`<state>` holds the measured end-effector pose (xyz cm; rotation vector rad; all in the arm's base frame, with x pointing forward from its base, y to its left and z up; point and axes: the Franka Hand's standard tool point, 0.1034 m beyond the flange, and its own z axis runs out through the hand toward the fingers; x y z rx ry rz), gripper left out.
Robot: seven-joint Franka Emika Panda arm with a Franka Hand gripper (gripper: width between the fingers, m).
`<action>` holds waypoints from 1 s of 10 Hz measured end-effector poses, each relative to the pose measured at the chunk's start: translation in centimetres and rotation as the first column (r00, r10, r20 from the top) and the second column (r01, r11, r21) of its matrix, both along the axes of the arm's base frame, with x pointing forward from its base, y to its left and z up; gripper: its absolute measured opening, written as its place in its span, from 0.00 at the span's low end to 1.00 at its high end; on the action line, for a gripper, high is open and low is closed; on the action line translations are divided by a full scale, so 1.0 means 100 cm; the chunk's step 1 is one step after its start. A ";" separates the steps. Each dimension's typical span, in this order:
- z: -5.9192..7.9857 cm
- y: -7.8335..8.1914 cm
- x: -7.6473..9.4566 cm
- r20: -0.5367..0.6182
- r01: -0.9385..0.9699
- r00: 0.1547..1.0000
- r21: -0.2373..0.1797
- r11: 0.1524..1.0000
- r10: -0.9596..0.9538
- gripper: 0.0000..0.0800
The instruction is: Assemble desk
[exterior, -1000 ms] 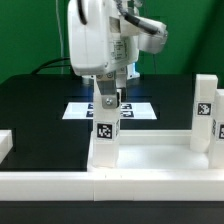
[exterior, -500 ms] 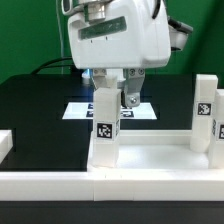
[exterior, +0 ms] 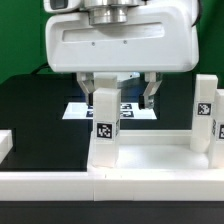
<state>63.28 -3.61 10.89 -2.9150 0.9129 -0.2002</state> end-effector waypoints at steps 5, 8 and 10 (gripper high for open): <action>-0.003 -0.011 -0.005 -0.021 0.237 0.971 0.024 0.971 -0.236 0.37; -0.003 0.002 0.001 -0.125 0.709 0.704 0.055 0.703 -0.699 0.37; -0.004 0.001 0.010 -0.185 0.919 0.394 0.078 0.386 -0.900 0.37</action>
Offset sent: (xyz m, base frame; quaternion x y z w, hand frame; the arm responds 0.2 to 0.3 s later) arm 0.0000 0.0000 0.0000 0.0000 0.0000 0.1296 0.9916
